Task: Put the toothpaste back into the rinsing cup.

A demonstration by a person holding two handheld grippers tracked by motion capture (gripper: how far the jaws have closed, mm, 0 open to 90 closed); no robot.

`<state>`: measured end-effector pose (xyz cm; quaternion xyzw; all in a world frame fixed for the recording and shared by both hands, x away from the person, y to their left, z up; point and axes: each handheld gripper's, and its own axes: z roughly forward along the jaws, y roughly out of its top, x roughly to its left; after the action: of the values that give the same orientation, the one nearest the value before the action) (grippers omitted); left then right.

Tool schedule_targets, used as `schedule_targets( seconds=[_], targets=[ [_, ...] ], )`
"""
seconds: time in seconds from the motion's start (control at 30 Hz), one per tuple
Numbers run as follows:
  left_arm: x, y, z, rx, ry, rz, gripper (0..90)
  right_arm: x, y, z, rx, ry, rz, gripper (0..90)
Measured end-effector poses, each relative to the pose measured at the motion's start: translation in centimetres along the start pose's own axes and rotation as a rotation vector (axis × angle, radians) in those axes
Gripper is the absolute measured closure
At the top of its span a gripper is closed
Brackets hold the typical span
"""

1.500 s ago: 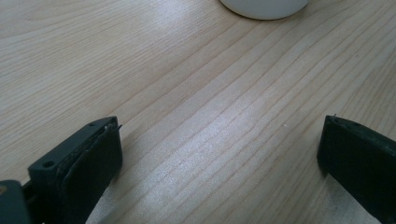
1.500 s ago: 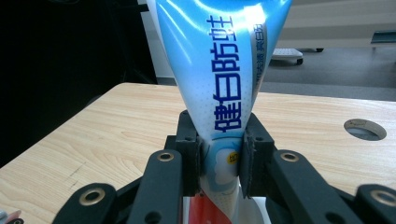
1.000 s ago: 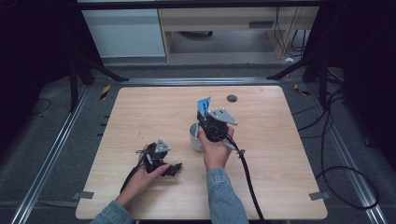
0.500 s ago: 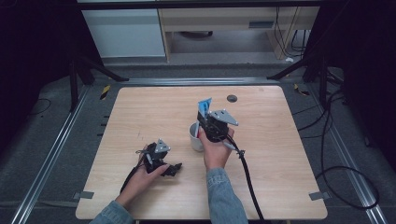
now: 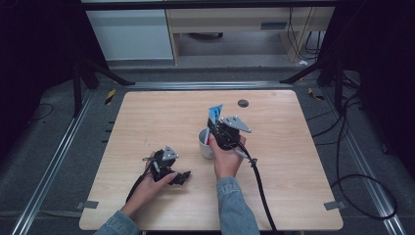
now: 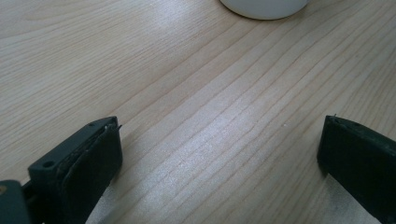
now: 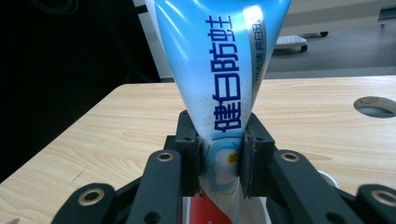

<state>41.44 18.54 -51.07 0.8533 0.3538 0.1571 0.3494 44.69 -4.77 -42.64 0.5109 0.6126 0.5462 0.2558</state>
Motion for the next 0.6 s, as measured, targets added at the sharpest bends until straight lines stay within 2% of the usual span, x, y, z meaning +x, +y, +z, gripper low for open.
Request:
schedule_targets(
  seconds=[0.6],
  targets=[
    [0.01, 0.00, 0.00, 0.000, -0.001, 0.000, 0.0, -0.19, -0.40, 0.23, 0.013, 0.010, 0.020, 72.3]
  ],
)
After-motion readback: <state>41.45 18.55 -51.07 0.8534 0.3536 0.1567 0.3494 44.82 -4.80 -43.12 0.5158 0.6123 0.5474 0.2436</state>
